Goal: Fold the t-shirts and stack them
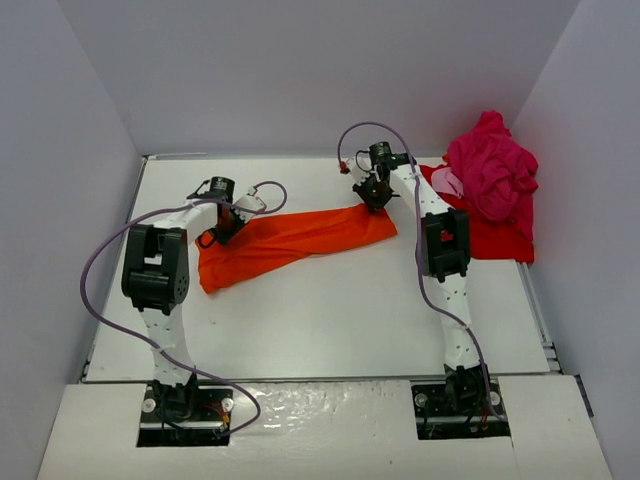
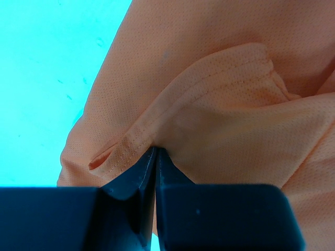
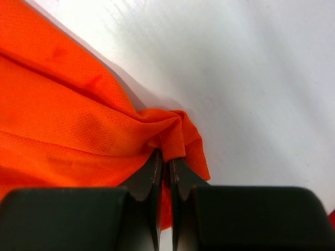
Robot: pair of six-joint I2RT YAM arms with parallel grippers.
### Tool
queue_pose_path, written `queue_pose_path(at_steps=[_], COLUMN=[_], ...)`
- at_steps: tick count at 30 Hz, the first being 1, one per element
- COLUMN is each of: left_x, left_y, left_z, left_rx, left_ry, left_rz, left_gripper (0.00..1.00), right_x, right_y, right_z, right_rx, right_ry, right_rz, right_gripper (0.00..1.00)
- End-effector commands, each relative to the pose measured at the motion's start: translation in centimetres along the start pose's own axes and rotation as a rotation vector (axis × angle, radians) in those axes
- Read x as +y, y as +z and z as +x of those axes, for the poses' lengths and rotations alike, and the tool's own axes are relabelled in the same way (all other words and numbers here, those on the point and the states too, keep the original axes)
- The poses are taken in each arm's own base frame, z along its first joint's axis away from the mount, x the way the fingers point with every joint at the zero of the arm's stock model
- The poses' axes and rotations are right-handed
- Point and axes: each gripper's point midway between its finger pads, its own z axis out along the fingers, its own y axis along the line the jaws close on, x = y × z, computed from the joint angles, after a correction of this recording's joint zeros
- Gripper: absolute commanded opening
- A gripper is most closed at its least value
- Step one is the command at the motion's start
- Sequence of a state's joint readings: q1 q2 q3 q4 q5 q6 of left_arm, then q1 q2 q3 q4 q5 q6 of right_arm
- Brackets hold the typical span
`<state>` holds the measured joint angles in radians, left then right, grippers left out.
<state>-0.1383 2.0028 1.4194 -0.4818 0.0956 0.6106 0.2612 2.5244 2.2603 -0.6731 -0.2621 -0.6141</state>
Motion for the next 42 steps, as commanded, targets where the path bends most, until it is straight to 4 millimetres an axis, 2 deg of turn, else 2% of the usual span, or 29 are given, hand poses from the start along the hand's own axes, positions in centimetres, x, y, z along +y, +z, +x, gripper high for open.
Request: queue_pose_path(at_steps=[1, 3, 5, 12, 21, 26, 27, 28, 29, 31, 32, 33, 35, 37, 40, 42], left_x=[-1.1, -1.3, -1.4, -2.0, -1.5, -0.8, -0.7, -0.6, -0.3, 0.6, 1.2, 1.9, 2.7, 4.0, 3.6, 1.5], left_y=[-0.2, -0.1, -0.2, -0.5, 0.7, 0.7, 0.6, 0.4, 0.1, -1.2, -2.1, -2.9, -5.1, -8.6, -12.4, -14.0], left_z=[0.5, 0.5, 0.7, 1.3, 1.9, 1.8, 1.7, 1.6, 1.3, 0.3, -0.4, -1.2, -2.4, -4.5, -6.2, -7.2], left_rx=[0.000, 0.001, 0.002, 0.003, 0.041, 0.049, 0.049, 0.047, 0.040, 0.001, -0.023, -0.048, -0.092, -0.165, -0.228, -0.267], left_ry=[0.009, 0.011, 0.013, 0.026, 0.028, -0.004, -0.013, -0.016, -0.021, -0.039, -0.047, -0.055, -0.064, -0.072, -0.065, -0.034], left_rz=[0.031, 0.034, 0.031, 0.043, 0.033, -0.003, -0.006, -0.009, -0.020, -0.061, -0.084, -0.107, -0.140, -0.187, -0.174, -0.107], left_gripper=[0.00, 0.00, 0.00, 0.00, 0.00, 0.00, 0.00, 0.00, 0.00, 0.05, 0.10, 0.15, 0.35, 0.47, 0.55, 0.54], right_x=[-2.1, -2.5, -3.3, -7.7, -10.1, -11.3, -11.5, -11.5, -11.6, -12.0, -12.1, -12.3, -12.4, -12.5, -12.6, -12.2], right_y=[-1.6, -1.7, -1.6, -1.8, -3.5, -3.9, -3.9, -3.8, -3.9, -4.6, -5.0, -5.3, -6.8, -9.2, -11.2, -11.4], right_z=[0.4, -0.4, -0.3, 3.2, 5.2, 6.0, 6.0, 6.0, 6.0, 6.0, 5.8, 5.6, 4.5, 3.0, 1.8, 1.6], right_rx=[0.034, 0.012, 0.026, 0.169, 0.244, 0.277, 0.272, 0.272, 0.271, 0.271, 0.264, 0.250, 0.206, 0.153, 0.101, 0.078], right_ry=[0.051, 0.059, 0.077, 0.160, 0.180, 0.182, 0.184, 0.180, 0.179, 0.184, 0.188, 0.195, 0.205, 0.209, 0.218, 0.218], right_rz=[0.122, 0.147, 0.200, 0.480, 0.641, 0.732, 0.742, 0.735, 0.741, 0.778, 0.793, 0.801, 0.803, 0.815, 0.816, 0.787], right_gripper=[0.00, 0.00, 0.00, 0.00, 0.00, 0.00, 0.01, 0.09, 0.24, 0.61, 0.71, 0.75, 0.77, 0.76, 0.72, 0.61])
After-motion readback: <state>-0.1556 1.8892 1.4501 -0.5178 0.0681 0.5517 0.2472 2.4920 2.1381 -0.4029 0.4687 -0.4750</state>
